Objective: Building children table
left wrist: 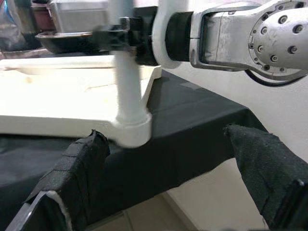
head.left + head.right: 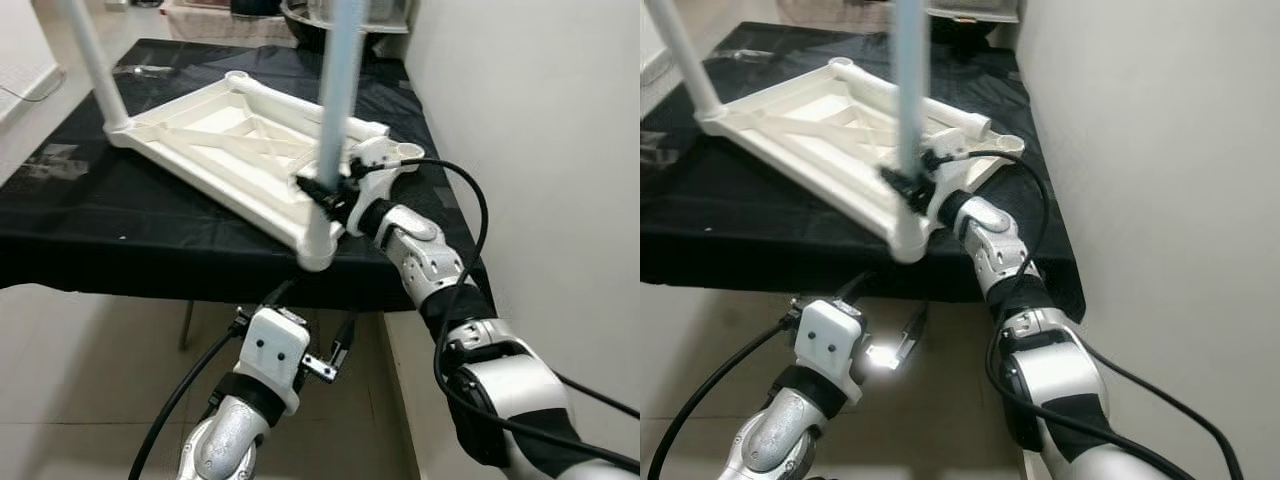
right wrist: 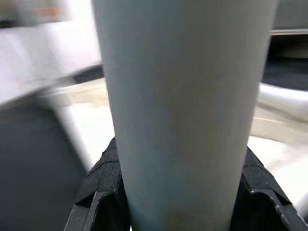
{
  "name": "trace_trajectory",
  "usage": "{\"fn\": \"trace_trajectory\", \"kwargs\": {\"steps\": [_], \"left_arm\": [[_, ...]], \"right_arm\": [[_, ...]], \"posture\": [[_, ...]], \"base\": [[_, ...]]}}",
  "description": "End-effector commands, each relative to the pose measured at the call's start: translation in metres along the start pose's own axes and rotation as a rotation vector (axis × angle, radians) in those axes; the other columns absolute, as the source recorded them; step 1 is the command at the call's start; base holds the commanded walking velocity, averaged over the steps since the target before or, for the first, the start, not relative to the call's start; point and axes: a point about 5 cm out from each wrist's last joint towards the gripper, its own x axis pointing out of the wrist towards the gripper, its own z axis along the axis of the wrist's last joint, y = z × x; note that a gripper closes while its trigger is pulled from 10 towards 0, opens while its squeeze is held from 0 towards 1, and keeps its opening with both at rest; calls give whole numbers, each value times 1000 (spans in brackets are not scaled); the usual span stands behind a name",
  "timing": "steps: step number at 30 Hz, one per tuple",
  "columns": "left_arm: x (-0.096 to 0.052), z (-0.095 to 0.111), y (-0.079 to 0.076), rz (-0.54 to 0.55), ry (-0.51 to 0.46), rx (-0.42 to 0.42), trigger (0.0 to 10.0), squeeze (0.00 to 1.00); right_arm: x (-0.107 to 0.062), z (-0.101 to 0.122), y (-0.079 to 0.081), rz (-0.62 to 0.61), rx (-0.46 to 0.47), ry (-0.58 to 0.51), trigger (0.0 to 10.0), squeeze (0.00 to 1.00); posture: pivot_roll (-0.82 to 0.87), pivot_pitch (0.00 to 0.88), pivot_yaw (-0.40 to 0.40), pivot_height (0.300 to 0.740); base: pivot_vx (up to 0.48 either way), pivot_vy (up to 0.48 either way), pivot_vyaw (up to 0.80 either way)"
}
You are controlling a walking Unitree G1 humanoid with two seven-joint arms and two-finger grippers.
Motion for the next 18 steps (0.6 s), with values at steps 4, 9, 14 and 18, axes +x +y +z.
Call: {"fn": "trace_trajectory", "kwargs": {"steps": [4, 9, 14, 18], "left_arm": [[-2, -5, -1, 0, 21, -6, 10000, 0], [-2, -5, -1, -1, 21, -5, 10000, 0], [-2, -5, -2, 0, 22, -4, 10000, 0], [-2, -6, -2, 0, 23, -4, 10000, 0]], "right_arm": [[-33, -40, -44, -625, 122, 125, 0, 0], [-37, -46, -38, -717, 169, 141, 0, 0], [-22, -39, -9, -607, 168, 92, 10000, 0], [-17, -30, -6, -508, 167, 24, 10000, 1000]], "posture": [[112, 168, -94, 740], [117, 165, -94, 740], [120, 158, -97, 740], [117, 153, -98, 740]], "base": [[0, 0, 0], [0, 0, 0], [0, 0, 0], [0, 0, 0]]}}
